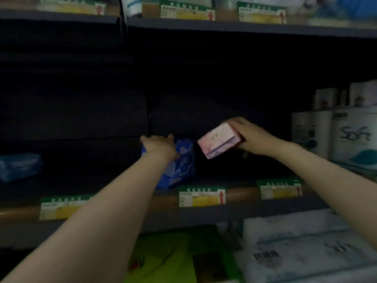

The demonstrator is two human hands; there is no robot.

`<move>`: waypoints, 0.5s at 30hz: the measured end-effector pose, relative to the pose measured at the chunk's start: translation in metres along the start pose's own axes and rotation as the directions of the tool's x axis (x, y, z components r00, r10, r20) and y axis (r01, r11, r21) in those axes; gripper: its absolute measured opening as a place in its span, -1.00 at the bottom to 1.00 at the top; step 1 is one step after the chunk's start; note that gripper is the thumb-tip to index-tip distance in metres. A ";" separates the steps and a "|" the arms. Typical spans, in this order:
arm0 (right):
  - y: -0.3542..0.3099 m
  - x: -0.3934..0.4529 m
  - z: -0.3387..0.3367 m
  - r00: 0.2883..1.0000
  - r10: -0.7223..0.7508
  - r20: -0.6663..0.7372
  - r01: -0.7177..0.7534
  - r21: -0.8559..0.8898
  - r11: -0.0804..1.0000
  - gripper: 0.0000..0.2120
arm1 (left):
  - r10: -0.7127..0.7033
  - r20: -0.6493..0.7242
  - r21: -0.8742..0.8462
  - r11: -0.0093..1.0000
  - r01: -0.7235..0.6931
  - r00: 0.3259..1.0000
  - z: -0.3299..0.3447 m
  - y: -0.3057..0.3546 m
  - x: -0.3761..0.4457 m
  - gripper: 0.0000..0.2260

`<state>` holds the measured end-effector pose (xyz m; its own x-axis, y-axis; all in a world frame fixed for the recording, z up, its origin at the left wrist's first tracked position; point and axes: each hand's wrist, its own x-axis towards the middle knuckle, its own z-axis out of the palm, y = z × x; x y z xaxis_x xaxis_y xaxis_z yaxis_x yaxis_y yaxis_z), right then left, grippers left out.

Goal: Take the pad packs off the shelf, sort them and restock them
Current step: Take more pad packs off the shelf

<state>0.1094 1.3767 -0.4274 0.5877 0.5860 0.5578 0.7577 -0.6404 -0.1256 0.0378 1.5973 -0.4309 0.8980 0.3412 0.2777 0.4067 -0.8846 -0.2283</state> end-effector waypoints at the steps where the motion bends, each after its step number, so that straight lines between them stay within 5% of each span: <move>1: -0.007 -0.013 -0.005 0.999 -0.030 -0.039 0.032 0.056 0.998 -0.42 | -0.003 0.003 -0.032 0.999 0.003 1.000 -0.002 -0.002 -0.003 -0.34; 4: -0.025 -0.050 -0.021 0.999 -0.053 -0.010 0.054 0.205 0.977 -0.44 | -0.054 -0.119 -0.193 0.981 0.030 0.991 -0.011 -0.002 -0.021 -0.33; 6: -0.038 -0.077 -0.035 0.993 0.025 0.118 -0.069 0.394 0.917 -0.41 | -0.107 -0.232 -0.330 0.944 0.025 0.967 -0.026 0.001 -0.039 -0.34; 8: -0.046 -0.103 -0.048 0.982 0.060 0.179 -0.153 0.569 0.808 -0.52 | -0.154 -0.344 -0.466 0.884 -0.026 0.926 -0.046 0.007 -0.058 -0.35; 11: -0.047 -0.139 -0.059 0.989 0.138 0.056 -0.126 0.807 0.577 -0.81 | -0.143 -0.463 -0.526 0.839 -0.141 0.875 -0.070 0.024 -0.095 -0.40; 13: -0.033 -0.165 -0.063 0.977 0.212 0.014 -0.144 0.779 0.611 -0.81 | -0.086 -0.490 -0.474 0.862 -0.183 0.867 -0.075 0.045 -0.123 -0.44; 15: -0.012 -0.198 -0.070 0.973 0.221 0.061 -0.204 0.673 0.711 -0.60 | -0.002 -0.515 -0.396 0.888 -0.235 0.857 -0.074 0.077 -0.147 -0.45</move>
<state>-0.0354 1.2337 -0.4788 0.7569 0.4590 0.4652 0.6100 -0.2408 -0.7549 -0.0754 1.4550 -0.4200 0.6822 0.1308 0.7193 0.0833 -0.9914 0.1013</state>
